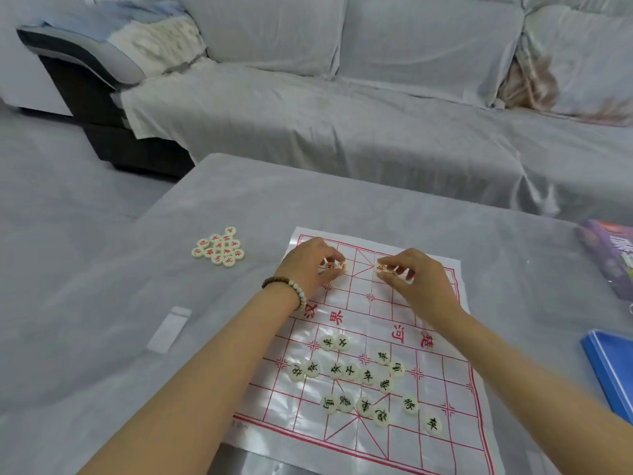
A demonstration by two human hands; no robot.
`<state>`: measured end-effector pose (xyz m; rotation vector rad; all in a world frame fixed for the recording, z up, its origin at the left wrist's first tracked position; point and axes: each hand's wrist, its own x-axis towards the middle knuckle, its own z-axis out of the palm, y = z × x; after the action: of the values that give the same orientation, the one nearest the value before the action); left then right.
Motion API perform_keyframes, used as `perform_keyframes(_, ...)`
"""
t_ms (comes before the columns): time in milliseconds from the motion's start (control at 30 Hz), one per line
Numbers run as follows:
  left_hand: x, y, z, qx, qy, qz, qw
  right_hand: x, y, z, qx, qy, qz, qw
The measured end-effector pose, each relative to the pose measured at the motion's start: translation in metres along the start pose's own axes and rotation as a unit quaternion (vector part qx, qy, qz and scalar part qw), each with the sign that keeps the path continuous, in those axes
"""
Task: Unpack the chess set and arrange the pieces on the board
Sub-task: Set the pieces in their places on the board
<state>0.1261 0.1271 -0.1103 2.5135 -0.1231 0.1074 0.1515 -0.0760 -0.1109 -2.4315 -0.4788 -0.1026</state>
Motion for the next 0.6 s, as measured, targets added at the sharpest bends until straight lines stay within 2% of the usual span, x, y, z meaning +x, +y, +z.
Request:
perform_keyframes(267,0.035,0.028,0.033,0.083,-0.098,0.038,0.991,-0.004,0.033,0.012,-0.023,-0.039,0.012,0.999)
perform_keyframes(500,0.018,0.013,0.025,0.064,-0.076,0.028,0.995,-0.005,0.024,0.013,-0.010,-0.027,0.002,1.000)
perform_keyframes(600,0.002,-0.012,0.002,0.095,-0.039,0.017,0.995,-0.002,0.003,0.018,0.007,-0.027,-0.027,0.999)
